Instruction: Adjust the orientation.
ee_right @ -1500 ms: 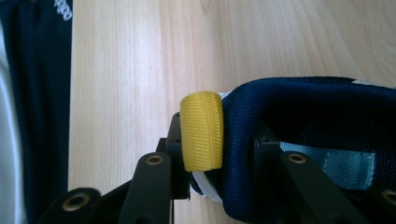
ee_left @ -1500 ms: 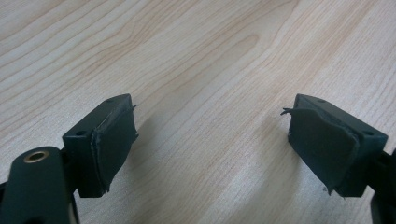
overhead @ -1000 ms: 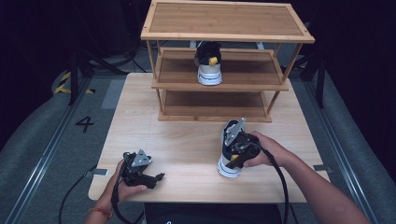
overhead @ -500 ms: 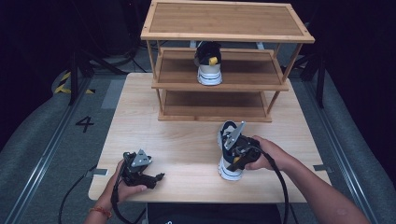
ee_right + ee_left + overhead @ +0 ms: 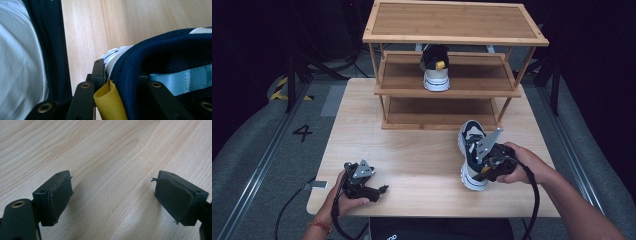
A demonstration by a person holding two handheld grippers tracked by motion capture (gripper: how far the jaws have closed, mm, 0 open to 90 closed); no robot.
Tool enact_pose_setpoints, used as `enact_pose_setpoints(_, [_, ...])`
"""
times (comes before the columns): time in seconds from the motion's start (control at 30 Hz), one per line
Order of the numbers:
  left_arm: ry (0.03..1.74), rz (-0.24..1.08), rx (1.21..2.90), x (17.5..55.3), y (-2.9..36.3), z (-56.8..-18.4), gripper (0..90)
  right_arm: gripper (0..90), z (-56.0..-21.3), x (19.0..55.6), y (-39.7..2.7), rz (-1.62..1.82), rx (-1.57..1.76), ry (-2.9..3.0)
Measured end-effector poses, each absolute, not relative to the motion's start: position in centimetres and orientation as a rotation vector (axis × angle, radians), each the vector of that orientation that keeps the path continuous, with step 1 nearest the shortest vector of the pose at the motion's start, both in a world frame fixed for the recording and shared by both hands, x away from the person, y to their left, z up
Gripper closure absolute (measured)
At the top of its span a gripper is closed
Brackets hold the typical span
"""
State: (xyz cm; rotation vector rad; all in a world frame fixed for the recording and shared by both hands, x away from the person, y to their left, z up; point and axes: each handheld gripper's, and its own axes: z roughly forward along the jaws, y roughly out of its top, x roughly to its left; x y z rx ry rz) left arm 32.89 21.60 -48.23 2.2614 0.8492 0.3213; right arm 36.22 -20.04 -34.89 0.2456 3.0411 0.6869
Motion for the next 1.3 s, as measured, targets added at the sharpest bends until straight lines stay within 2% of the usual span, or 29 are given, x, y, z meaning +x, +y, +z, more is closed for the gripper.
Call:
enact_pose_setpoints(0.3, [0.849, 0.323, 2.262, 33.0, 21.5, -48.2, 14.9, 71.3, -30.3, 35.9, -20.9, 0.675, 0.184, 2.947])
enact_pose_setpoints(0.53, [0.848, 0.323, 2.263, 33.0, 21.6, -48.2, 14.9, 70.8, -27.2, 37.6, -20.2, 0.664, 0.172, 2.897])
enact_pose_setpoints(0.83, [0.85, 0.323, 2.266, 33.0, 21.6, -48.2, 14.9, 70.4, -23.1, 41.3, -19.2, 0.638, 0.199, 2.826])
enact_pose_setpoints(1.3, [0.846, 0.319, 2.26, 33.0, 21.6, -48.2, 14.9, 68.7, -21.7, 48.6, -16.5, 0.558, 0.162, 2.829])
